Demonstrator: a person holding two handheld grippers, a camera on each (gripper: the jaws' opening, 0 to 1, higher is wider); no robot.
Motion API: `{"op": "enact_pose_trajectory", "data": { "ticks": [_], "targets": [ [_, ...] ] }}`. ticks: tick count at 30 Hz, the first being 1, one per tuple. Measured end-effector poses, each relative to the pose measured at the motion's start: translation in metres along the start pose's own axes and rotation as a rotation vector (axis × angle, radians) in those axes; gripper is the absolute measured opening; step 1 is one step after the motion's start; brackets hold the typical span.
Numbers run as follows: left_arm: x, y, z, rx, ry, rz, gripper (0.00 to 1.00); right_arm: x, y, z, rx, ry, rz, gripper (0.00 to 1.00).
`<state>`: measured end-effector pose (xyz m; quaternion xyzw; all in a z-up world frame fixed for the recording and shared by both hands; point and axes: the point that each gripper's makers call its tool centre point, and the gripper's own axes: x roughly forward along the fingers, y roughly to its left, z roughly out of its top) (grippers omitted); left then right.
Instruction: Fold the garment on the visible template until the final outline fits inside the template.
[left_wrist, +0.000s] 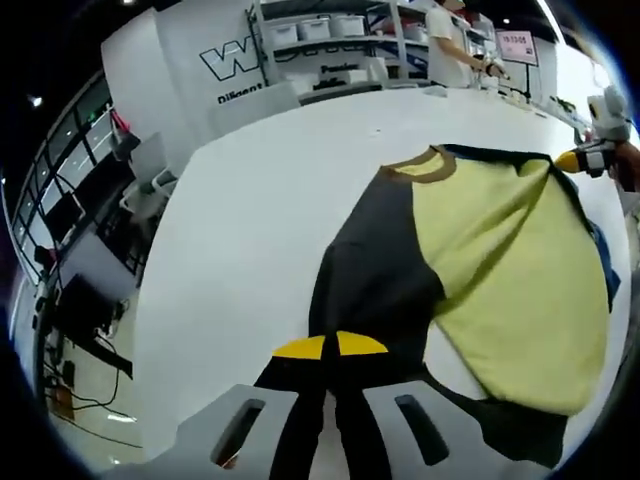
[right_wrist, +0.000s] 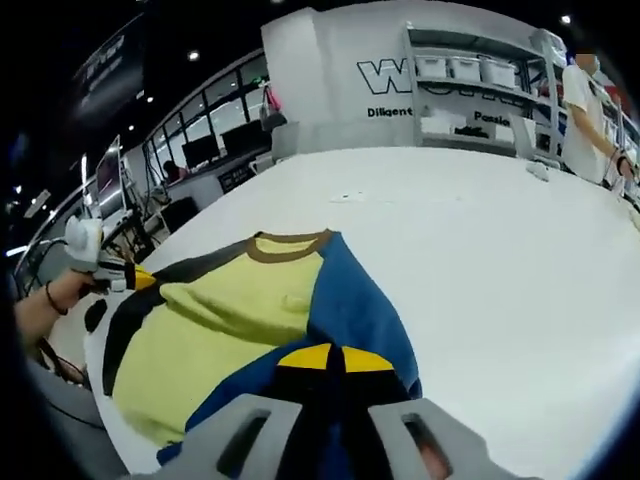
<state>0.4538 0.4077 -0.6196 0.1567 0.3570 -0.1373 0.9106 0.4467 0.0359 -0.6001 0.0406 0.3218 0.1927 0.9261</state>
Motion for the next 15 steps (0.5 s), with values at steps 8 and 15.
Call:
{"op": "enact_pose_trajectory", "data": {
  "ticks": [8,15],
  "targets": [
    [-0.002,0.0,0.001,-0.002,-0.003,0.001,0.0,-0.001,0.0,0.001,0.002,-0.006,0.008,0.0],
    [-0.004,0.002,-0.001,-0.037,-0.01,0.001,0.0,-0.007,-0.023,0.011,0.014,-0.025,-0.042,0.0]
  ]
}}
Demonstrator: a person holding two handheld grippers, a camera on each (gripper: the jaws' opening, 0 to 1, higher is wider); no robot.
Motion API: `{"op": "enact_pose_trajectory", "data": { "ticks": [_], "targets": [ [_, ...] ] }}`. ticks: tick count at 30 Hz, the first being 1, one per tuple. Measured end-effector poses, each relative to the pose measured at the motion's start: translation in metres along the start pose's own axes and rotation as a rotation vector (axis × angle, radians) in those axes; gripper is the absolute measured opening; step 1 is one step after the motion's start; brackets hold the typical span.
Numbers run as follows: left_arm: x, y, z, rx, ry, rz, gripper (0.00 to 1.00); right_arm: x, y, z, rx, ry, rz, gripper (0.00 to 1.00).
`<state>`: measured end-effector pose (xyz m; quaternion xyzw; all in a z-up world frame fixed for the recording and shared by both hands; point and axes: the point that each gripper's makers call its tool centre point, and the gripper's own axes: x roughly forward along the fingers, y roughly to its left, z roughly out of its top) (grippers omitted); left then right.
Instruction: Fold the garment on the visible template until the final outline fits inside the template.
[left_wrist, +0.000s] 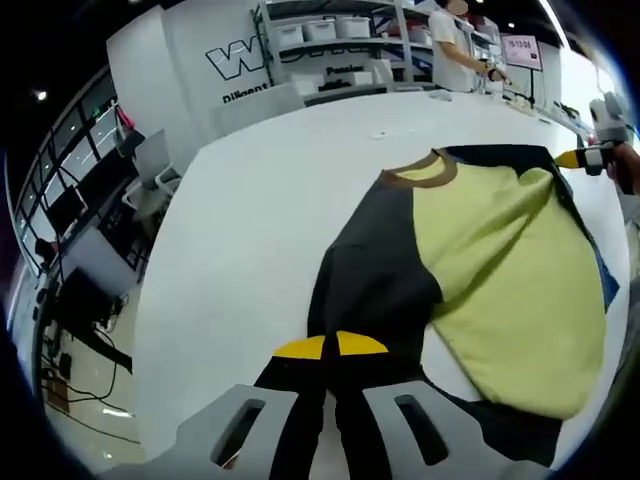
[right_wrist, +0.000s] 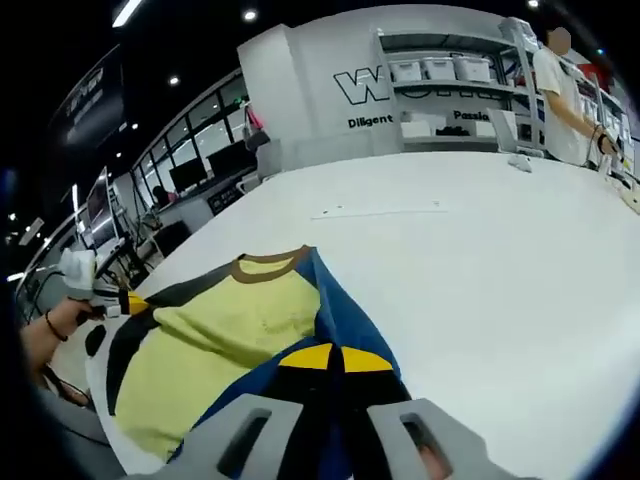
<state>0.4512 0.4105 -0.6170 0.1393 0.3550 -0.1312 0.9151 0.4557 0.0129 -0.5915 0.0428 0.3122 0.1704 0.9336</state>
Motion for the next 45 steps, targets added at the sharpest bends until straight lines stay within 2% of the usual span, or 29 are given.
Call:
{"op": "enact_pose_trajectory", "data": {
  "ticks": [1,15,21,25,29,34,41,43,45],
  "targets": [
    [0.0,0.0,0.0,0.002,0.0,0.003,0.0,0.001,-0.002,0.001,-0.04,0.0,-0.017,0.0],
    [-0.005,0.003,0.004,-0.002,-0.013,0.018,0.0,0.016,-0.044,-0.015,-0.126,0.099,-0.118,0.0],
    [-0.004,0.005,0.001,0.008,0.004,0.019,0.0,0.021,-0.061,-0.007,-0.154,0.107,-0.138,0.0],
    [-0.002,0.01,0.005,0.012,0.005,0.025,0.0,0.026,-0.077,0.003,-0.16,0.107,-0.156,0.0],
    [0.001,0.013,0.008,0.018,0.006,0.029,0.0,0.031,-0.087,0.005,-0.192,0.129,-0.17,0.0],
    [0.005,0.016,0.012,0.026,0.01,0.033,0.0,0.036,-0.097,0.008,-0.192,0.144,-0.179,0.0],
    [0.01,0.017,0.014,0.038,0.015,0.034,0.0,0.041,-0.1,0.008,-0.2,0.157,-0.176,0.0],
    [0.017,0.02,0.015,0.057,0.018,0.034,0.0,0.048,-0.106,0.01,-0.146,0.134,-0.175,0.0],
    [0.021,0.02,0.019,0.078,0.016,0.035,0.0,0.051,-0.11,0.009,-0.15,0.137,-0.188,0.0]
  ]
}}
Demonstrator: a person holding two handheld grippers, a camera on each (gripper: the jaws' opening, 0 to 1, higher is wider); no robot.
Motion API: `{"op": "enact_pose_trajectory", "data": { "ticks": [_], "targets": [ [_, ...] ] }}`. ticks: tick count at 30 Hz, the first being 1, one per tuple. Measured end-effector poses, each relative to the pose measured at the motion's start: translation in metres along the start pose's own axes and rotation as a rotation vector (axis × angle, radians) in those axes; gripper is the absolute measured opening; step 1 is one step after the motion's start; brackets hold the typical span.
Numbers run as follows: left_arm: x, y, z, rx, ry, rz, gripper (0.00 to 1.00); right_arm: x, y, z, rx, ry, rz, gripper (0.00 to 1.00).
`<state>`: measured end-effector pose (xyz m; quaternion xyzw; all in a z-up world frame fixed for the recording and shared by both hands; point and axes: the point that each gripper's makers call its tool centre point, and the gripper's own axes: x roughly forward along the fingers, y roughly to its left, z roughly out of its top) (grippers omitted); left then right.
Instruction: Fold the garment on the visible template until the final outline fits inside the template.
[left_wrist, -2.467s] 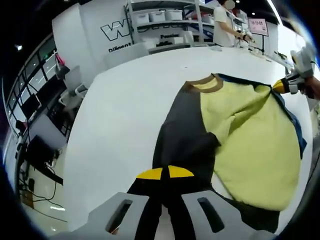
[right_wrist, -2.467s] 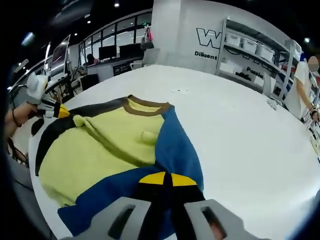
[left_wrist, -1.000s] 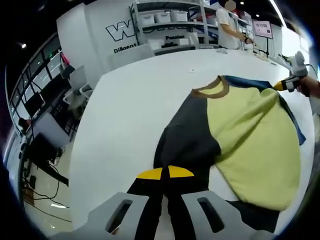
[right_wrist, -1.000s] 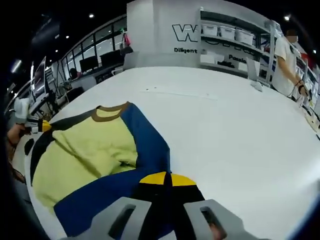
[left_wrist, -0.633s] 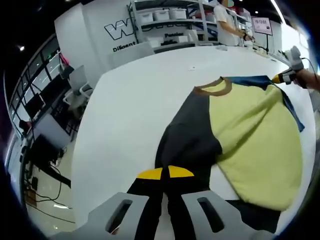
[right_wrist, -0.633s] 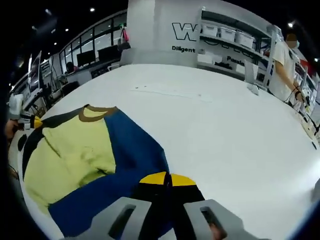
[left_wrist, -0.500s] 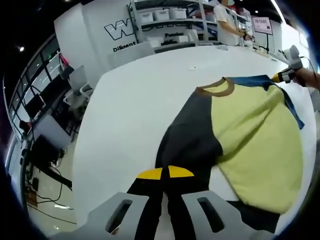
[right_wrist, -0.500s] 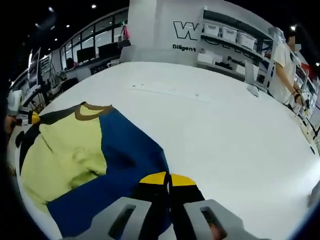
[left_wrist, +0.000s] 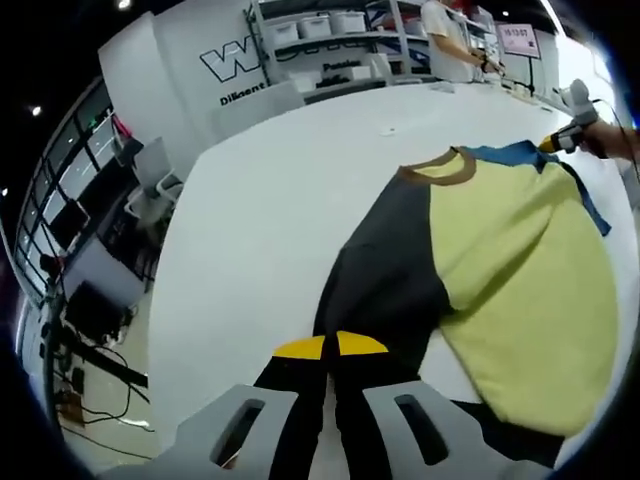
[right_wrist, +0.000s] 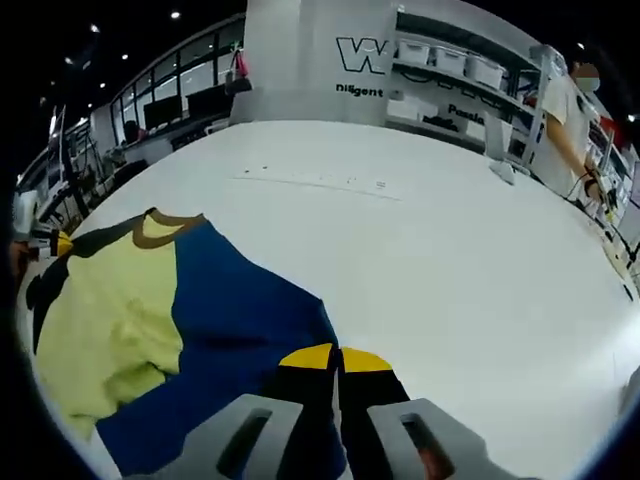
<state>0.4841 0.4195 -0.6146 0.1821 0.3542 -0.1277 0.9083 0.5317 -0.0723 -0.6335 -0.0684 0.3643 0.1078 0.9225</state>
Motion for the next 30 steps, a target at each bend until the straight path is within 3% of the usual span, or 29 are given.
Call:
{"op": "enact_pose_trajectory", "data": {
  "ticks": [7,9,12,16,18,24,30],
  "targets": [
    [0.004,-0.001,0.002,0.039,-0.003,0.028,0.0,0.004,0.003,-0.003,-0.003,0.014,-0.002,0.0],
    [0.003,0.0,0.002,0.024,-0.008,0.029,0.0,0.004,0.002,-0.004,-0.041,0.016,-0.004,0.0],
    [0.002,0.001,0.002,0.015,-0.016,0.026,0.0,0.001,0.002,-0.001,-0.027,-0.006,-0.001,0.0],
    [-0.004,0.003,0.007,0.029,-0.037,0.033,0.05,-0.006,-0.006,0.003,-0.066,-0.007,-0.051,0.0],
    [-0.013,0.007,0.018,-0.006,-0.085,0.032,0.1,-0.012,-0.005,0.01,-0.049,-0.043,-0.037,0.06],
    [-0.03,0.004,0.027,-0.018,-0.124,0.006,0.15,-0.028,0.013,0.019,-0.064,-0.078,-0.01,0.14],
    [-0.031,-0.003,0.018,0.01,-0.117,-0.009,0.14,-0.037,0.029,0.032,-0.088,-0.114,0.016,0.2]
  ]
}}
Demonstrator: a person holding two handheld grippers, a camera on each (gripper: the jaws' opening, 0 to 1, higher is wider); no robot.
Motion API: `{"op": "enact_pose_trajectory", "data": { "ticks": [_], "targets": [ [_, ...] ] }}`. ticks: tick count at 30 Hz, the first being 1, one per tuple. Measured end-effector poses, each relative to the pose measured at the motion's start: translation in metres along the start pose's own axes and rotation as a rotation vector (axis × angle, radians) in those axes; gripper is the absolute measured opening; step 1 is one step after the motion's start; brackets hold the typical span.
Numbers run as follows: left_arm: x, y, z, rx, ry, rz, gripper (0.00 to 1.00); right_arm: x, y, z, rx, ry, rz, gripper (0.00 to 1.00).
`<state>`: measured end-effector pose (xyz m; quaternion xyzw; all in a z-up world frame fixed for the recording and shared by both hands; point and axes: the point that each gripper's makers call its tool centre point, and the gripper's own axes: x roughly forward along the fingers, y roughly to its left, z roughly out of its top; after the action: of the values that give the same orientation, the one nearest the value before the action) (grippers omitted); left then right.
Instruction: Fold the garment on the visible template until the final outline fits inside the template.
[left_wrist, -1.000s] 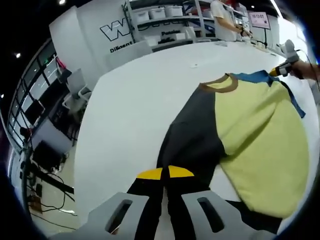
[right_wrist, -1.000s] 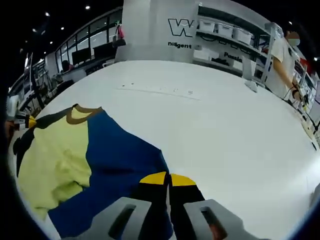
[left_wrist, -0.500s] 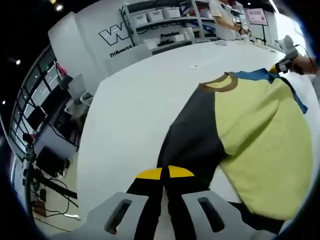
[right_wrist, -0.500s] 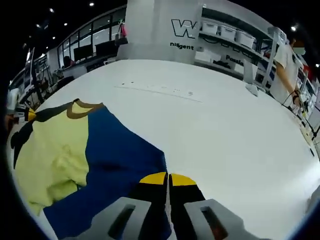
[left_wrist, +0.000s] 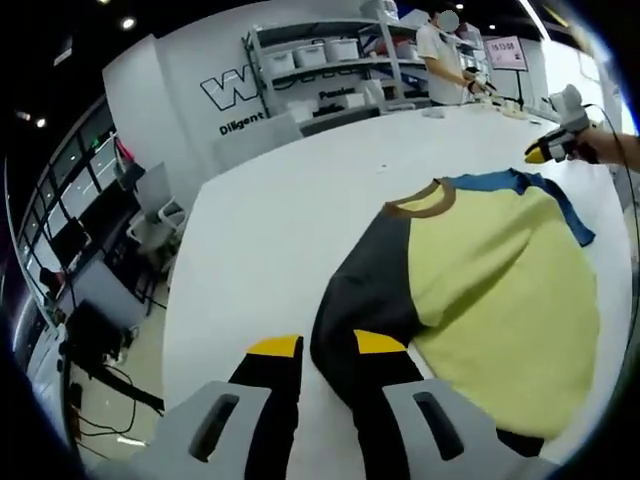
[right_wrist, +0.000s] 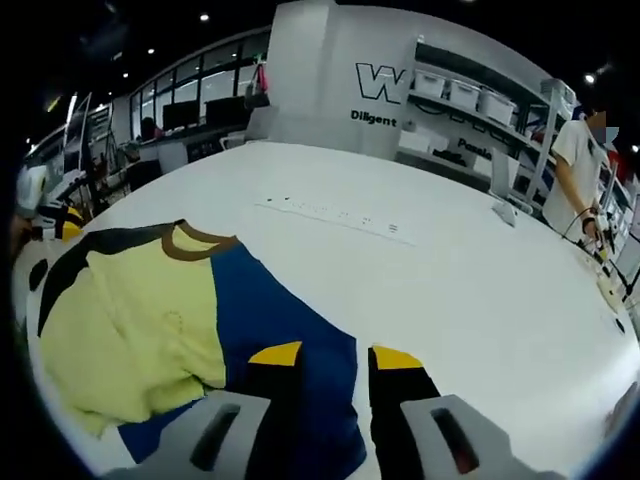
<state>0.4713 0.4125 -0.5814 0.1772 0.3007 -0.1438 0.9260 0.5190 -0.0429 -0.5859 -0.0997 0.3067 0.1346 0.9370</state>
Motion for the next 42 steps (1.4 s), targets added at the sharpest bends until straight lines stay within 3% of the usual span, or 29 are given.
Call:
{"op": "enact_pose_trajectory", "data": {
  "ticks": [10,24,42],
  "targets": [
    [-0.02,-0.028,-0.006,0.014,-0.025,-0.08,0.14,-0.019,0.033,0.015,-0.054,-0.031,0.057,0.21],
    [-0.039,-0.065,-0.023,-0.003,-0.02,-0.17,0.14,-0.035,0.062,0.012,-0.091,-0.044,0.098,0.21],
    [-0.055,-0.099,-0.051,-0.073,0.049,-0.255,0.15,-0.051,0.097,-0.013,-0.083,-0.018,0.151,0.21]
  ]
}}
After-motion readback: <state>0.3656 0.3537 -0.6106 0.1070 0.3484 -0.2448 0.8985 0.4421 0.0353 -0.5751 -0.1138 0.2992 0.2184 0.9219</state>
